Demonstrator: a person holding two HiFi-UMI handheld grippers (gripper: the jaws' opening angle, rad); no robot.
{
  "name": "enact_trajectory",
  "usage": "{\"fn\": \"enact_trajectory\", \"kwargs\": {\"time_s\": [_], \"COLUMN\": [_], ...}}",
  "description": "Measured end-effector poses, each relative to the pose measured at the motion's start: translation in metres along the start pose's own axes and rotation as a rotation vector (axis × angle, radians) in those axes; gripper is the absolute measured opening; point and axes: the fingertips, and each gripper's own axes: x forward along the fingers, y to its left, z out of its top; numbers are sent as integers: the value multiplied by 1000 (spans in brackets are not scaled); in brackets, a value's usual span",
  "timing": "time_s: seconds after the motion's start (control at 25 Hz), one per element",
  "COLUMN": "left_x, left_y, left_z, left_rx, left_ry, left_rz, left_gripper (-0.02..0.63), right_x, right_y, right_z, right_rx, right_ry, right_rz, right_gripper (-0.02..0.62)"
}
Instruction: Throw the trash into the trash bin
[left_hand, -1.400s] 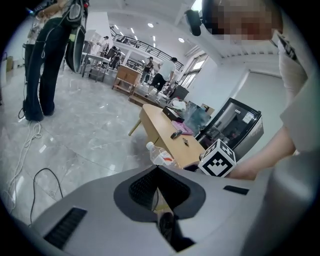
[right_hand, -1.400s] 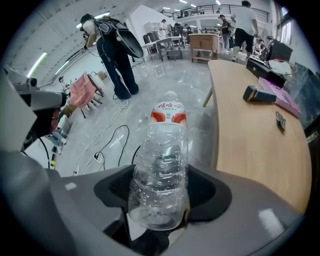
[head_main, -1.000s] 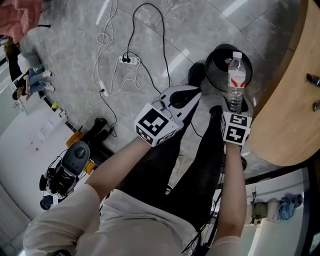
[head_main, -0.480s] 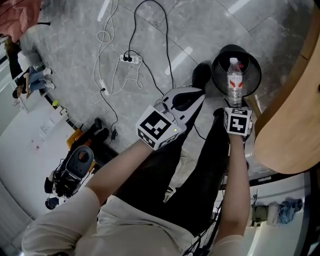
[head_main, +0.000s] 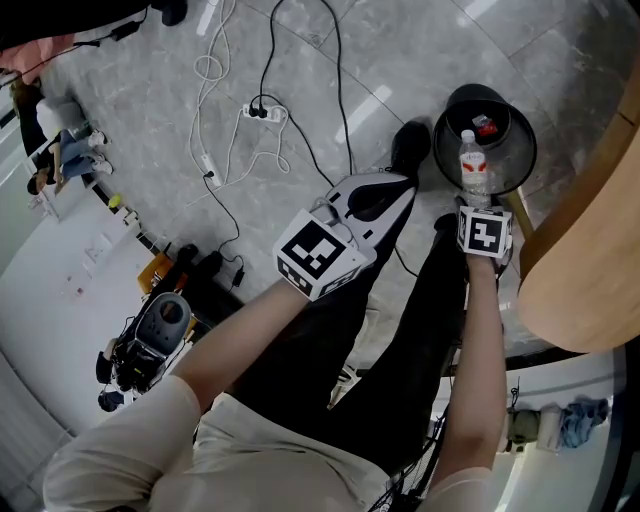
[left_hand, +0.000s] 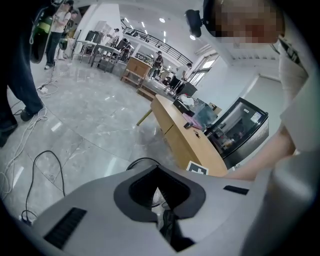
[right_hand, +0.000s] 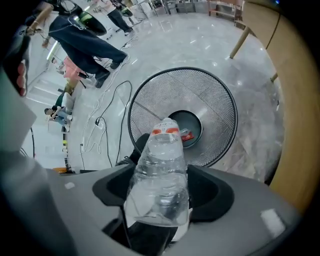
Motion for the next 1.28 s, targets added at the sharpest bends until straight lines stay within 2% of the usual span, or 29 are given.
{"fn": "enact_trajectory", "kwargs": {"time_s": [0.08, 0.16, 0.32, 0.8, 1.28], "left_x": [0, 0, 1, -1, 1], "left_y": [0, -1, -4, -45, -114], "left_z": [1, 3, 6, 33, 79], "left_rx": [-2, -3, 2, 50, 119], "left_ry": [-1, -3, -6, -21, -45], "left_rz": [-2, -5, -13, -33, -80], "left_gripper": [6, 6, 6, 6, 6], "right_x": [-1, -3, -10, -100, -197], "right_y": [1, 2, 5, 10, -15], "right_z": [3, 6, 11, 39, 40], "right_rx": [-21, -36, -34, -13, 37], "right_ry": [-10, -14, -49, -297, -418], "right_rz": [-1, -4, 4, 31, 22], "right_gripper": [356, 399, 419, 420, 420]}}
